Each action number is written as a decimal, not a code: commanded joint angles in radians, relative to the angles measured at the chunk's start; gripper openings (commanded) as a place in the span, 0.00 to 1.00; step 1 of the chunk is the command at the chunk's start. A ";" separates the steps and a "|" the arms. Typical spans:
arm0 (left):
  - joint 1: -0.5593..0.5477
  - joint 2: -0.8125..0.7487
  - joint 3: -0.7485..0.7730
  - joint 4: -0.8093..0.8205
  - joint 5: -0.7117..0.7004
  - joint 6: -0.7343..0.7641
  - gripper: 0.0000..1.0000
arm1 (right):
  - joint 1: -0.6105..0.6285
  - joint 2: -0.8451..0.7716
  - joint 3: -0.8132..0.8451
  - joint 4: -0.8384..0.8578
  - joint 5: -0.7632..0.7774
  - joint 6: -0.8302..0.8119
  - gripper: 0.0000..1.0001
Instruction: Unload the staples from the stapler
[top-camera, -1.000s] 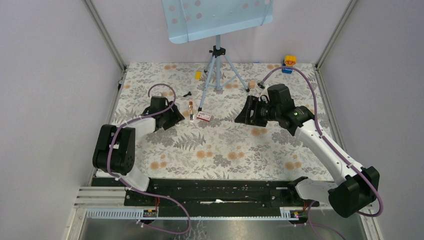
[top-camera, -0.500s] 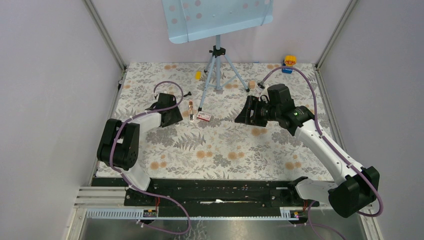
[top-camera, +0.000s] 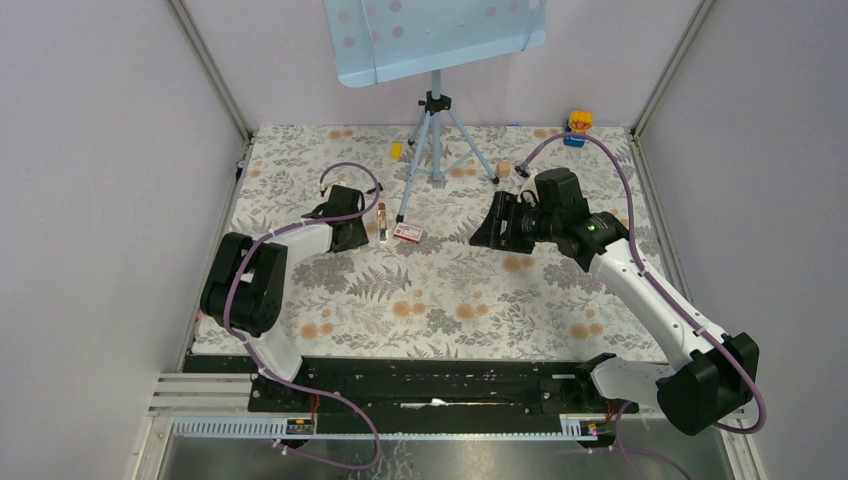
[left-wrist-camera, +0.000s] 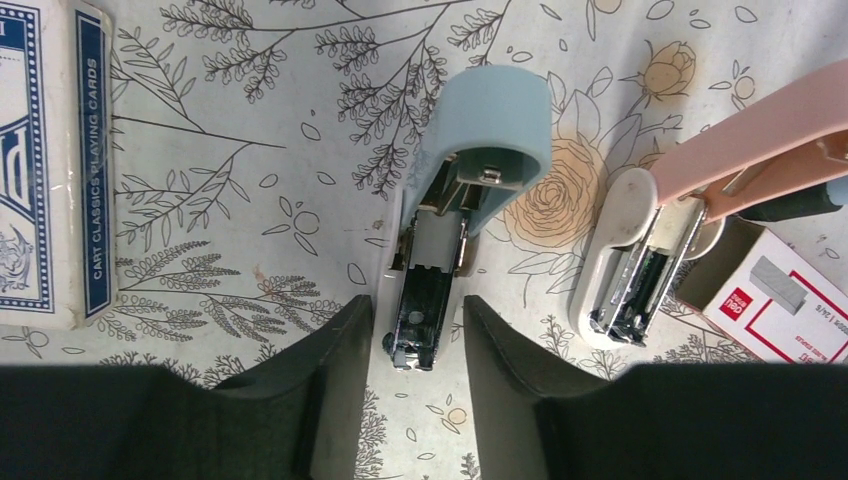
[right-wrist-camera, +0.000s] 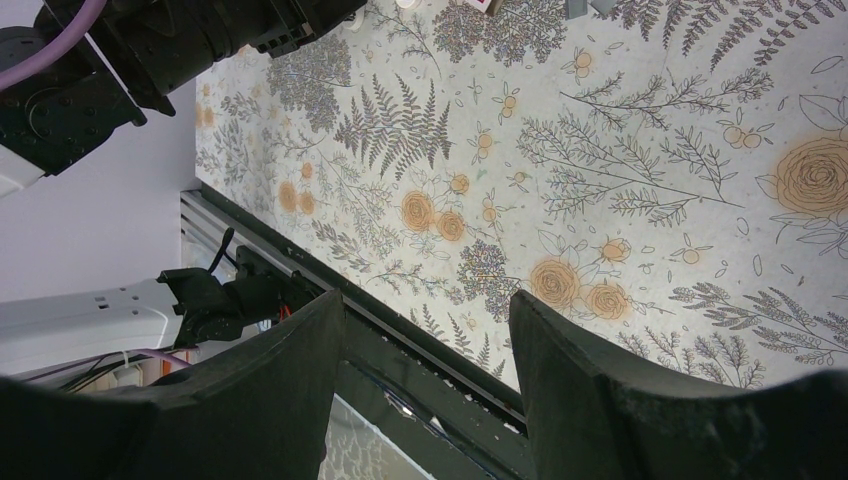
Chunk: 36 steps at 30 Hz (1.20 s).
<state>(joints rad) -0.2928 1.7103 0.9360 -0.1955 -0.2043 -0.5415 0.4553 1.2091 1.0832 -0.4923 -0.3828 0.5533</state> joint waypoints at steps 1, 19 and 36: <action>-0.002 0.016 0.009 -0.028 -0.020 0.008 0.40 | -0.007 -0.010 0.000 0.000 -0.002 -0.017 0.68; -0.007 0.151 0.130 0.003 0.019 0.046 0.30 | -0.008 -0.020 0.003 -0.015 0.016 -0.026 0.69; -0.034 0.181 0.181 0.018 0.040 0.059 0.38 | -0.009 -0.026 0.003 -0.020 0.019 -0.030 0.69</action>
<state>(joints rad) -0.3202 1.8805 1.1271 -0.1566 -0.1799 -0.4755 0.4553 1.2087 1.0832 -0.4969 -0.3817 0.5423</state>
